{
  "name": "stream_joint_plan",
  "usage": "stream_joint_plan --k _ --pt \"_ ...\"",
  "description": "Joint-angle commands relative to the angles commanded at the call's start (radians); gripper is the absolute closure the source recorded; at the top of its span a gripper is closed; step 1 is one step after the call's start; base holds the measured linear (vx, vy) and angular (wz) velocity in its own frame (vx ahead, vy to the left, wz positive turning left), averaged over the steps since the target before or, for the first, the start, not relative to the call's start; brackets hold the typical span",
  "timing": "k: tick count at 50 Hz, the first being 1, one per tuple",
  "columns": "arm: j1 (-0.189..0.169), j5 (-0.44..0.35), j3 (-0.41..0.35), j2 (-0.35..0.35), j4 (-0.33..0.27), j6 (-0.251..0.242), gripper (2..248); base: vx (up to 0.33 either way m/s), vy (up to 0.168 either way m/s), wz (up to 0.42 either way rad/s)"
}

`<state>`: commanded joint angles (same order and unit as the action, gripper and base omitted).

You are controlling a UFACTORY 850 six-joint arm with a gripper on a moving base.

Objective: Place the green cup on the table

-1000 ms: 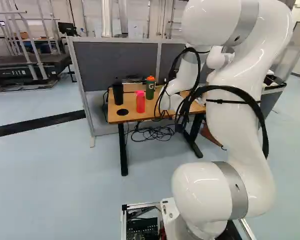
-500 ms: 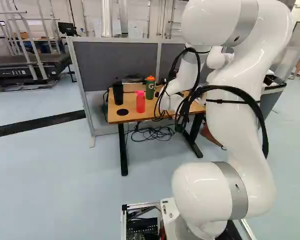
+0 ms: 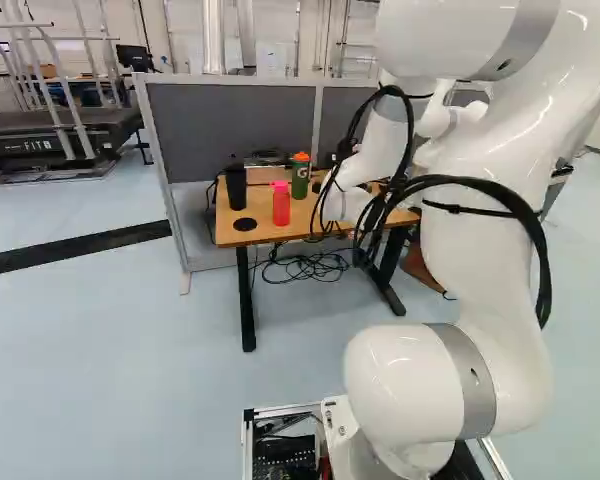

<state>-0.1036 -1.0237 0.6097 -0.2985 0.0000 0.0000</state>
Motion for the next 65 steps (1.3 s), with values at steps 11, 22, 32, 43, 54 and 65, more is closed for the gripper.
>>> stream_joint_plan --k 11,22,32,43,54,65 --pt "0.005 0.000 -0.063 0.073 0.000 0.000 3 0.000 0.000 0.000" --pt "0.012 0.000 -0.125 0.129 0.000 0.000 3 0.000 0.000 0.000" --pt "0.017 0.000 -0.160 0.161 0.000 0.000 3 0.000 0.000 0.000" --pt "0.019 0.003 -0.167 0.170 0.000 0.000 3 0.000 0.000 0.000" --pt "0.024 0.011 -0.187 0.193 0.000 0.000 3 0.000 0.000 0.000" --pt "0.031 0.024 -0.218 0.229 0.000 0.000 3 0.000 0.000 0.000"
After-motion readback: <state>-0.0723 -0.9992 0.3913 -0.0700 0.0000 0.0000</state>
